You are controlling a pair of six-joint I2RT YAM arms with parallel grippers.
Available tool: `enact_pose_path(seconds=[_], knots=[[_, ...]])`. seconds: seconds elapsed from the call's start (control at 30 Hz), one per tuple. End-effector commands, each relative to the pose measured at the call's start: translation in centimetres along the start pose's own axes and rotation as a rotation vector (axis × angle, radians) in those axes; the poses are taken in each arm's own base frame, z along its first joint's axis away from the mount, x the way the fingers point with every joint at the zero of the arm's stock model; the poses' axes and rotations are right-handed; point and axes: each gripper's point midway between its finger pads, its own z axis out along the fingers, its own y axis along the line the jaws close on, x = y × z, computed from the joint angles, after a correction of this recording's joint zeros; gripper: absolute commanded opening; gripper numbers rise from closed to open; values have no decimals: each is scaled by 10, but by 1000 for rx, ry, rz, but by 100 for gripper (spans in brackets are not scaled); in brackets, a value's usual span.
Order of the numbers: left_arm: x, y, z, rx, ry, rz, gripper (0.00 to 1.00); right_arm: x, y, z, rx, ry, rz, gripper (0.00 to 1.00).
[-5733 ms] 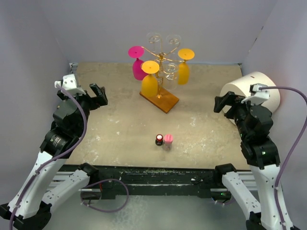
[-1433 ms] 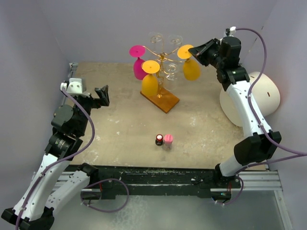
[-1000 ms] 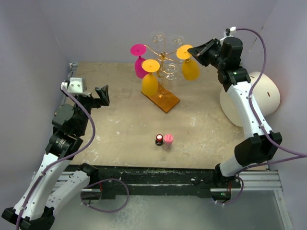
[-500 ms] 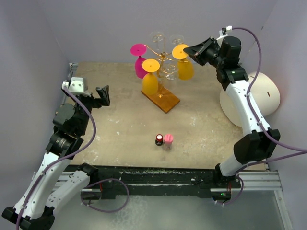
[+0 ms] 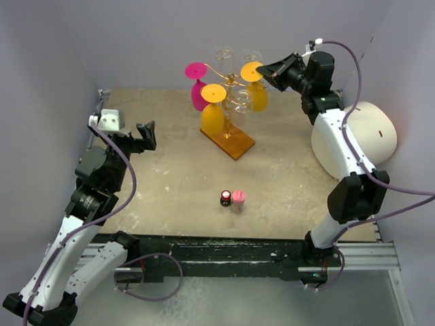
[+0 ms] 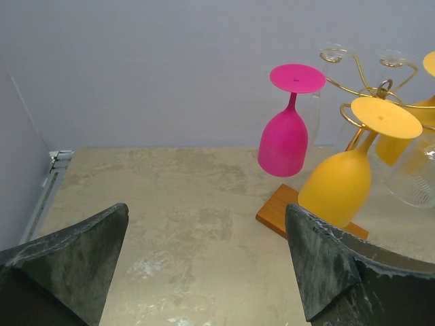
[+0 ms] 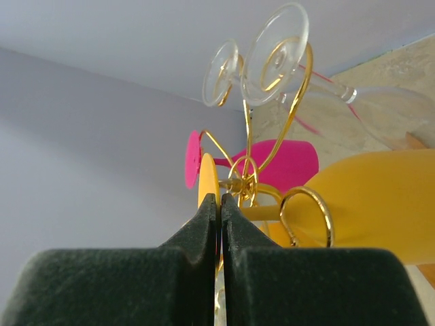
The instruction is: Take the wine glass off the wine glass rack
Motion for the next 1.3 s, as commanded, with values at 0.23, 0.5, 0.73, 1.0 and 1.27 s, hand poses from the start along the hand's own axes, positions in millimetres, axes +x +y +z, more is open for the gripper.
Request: enact_pose_path(seconds=[0.23,0.5,0.73,1.0,1.27], knots=[[-9,-3,1,15,-34,-27,99,-37,27,-1,-10,-127,27,0],[-9,-3,0,17,-33,-29,99,-44,18,3,43,-160,158,0],[-8,-5,1,23,-32,-30,99,-51,13,-1,59,-208,315,0],[-7,-5,1,26,-29,-31,99,-59,-14,-9,134,-236,471,0],[-5,-7,4,32,-20,-33,99,-70,-49,-40,181,-344,612,0]])
